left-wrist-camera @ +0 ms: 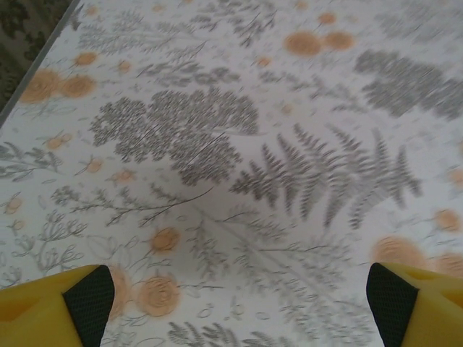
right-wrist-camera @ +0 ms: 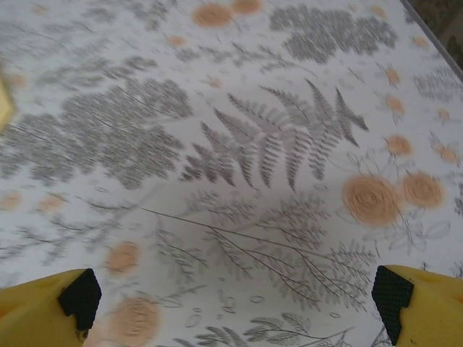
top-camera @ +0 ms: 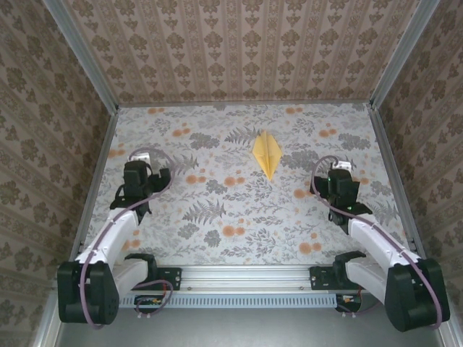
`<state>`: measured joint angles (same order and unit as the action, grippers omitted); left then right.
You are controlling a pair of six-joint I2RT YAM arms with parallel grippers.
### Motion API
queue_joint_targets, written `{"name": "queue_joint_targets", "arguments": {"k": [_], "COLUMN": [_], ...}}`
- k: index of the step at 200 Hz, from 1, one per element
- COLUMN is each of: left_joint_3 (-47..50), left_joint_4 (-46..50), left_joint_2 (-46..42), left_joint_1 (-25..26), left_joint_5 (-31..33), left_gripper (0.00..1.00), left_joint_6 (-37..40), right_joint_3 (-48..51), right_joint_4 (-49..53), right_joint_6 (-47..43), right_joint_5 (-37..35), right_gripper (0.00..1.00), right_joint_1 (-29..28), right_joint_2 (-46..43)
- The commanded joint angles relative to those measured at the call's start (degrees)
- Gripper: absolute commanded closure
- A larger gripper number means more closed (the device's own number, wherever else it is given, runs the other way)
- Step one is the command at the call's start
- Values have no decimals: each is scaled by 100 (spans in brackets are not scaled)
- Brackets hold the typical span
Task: Fold a paper plane with a square sheet of paper (fold left side to right side)
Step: Reset both arms
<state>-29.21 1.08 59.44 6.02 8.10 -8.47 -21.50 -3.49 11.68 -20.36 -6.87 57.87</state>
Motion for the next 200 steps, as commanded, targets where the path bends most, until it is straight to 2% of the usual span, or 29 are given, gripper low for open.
{"name": "queue_joint_targets", "arguments": {"k": [1, 29, 64, 74, 88, 114, 138, 169, 200], "left_joint_3": [145, 353, 591, 441, 491, 877, 966, 624, 614], "left_joint_4": [-1071, -2121, -3648, -3476, -3763, -4883, -5790, -5017, -5024], "left_joint_2": [304, 853, 1664, 1766, 1858, 2212, 2900, 2842, 2861], "left_joint_1": [-107, -206, -282, -296, -304, -482, -601, -727, -701], "left_joint_5": [152, -541, -1027, -1167, -1289, -1554, -1798, -1552, -1340], "left_gripper": [6, 6, 5, 5, 5, 4, 4, 0, 0], "left_joint_6": [674, 835, 1054, 1169, 1416, 1452, 1464, 1179, 1135], "right_joint_3": [152, 227, 165, 111, 146, 104, -204, -202, -181], "right_joint_4": [-1758, -2863, -3943, -4062, -4520, -5197, -4554, -4519, -4535], "right_joint_6": [-215, -355, -643, -765, -847, -973, -987, -957, -966], "right_joint_5": [170, 671, 1052, 1088, 1165, 1538, 1817, 1913, 1904], "right_gripper": [0, 0, 0, 0, 0, 0, 0, 0, 0], "right_joint_1": [312, 491, 534, 537, 554, 555, 634, 687, 675], "right_joint_2": [367, 1001, 1689, 1835, 2135, 3038, 3007, 2982, 2967]}}
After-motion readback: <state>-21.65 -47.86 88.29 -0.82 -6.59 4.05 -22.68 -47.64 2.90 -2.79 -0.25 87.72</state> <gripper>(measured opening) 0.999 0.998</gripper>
